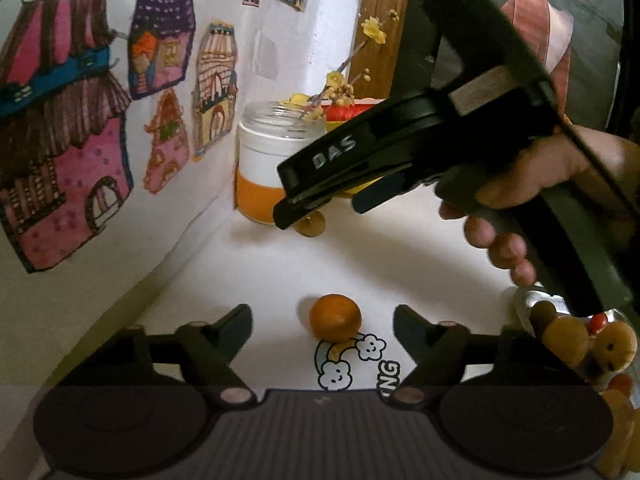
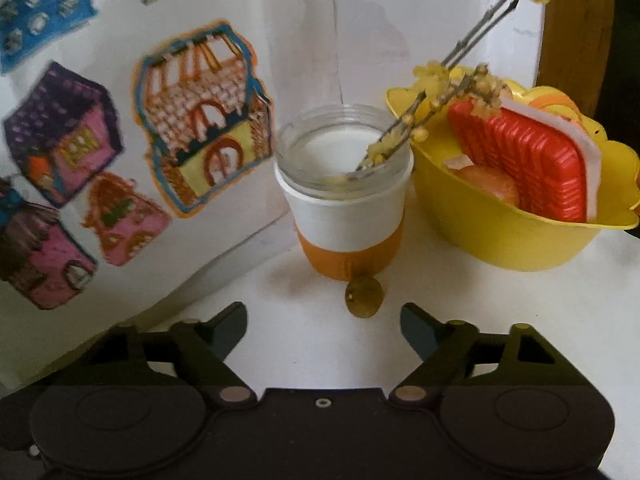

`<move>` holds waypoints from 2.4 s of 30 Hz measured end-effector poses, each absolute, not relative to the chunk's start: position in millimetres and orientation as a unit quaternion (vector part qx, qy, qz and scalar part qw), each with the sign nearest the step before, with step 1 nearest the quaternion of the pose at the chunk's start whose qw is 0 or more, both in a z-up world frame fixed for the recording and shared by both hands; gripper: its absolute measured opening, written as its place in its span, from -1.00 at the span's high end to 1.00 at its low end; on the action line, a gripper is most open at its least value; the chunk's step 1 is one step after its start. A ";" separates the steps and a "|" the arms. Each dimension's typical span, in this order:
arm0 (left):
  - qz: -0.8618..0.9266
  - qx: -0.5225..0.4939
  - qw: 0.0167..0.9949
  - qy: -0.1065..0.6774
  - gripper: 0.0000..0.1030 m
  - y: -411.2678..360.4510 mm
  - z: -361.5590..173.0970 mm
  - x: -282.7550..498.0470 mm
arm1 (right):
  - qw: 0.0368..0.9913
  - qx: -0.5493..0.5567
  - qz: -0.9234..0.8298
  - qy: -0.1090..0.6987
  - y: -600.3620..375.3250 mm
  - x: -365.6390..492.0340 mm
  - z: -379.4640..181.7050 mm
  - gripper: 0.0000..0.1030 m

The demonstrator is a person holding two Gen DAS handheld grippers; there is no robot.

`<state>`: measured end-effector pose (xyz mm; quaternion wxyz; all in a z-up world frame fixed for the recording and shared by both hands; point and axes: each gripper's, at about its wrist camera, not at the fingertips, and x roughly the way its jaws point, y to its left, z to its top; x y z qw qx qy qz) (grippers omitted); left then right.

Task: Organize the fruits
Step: 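Move left tool to orange tomato while right tool approaches small brown fruit, then close left tool on orange tomato while right tool grasps small brown fruit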

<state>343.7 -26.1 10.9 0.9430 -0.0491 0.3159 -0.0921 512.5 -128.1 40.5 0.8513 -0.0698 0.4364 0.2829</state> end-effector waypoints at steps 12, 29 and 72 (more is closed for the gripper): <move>-0.105 -0.060 0.938 0.325 0.15 -25.5 0.7 354.4 | 0.855 -0.066 0.266 0.441 -131.3 538.9 21.2 0.03; -0.115 -0.077 0.936 0.323 0.40 -24.0 -1.9 357.9 | 0.857 -0.070 0.259 0.440 -130.0 531.3 8.4 0.46; -0.116 -0.057 0.933 0.336 0.42 -41.8 6.8 306.9 | 0.841 -0.097 0.261 0.464 -183.8 347.4 26.1 0.46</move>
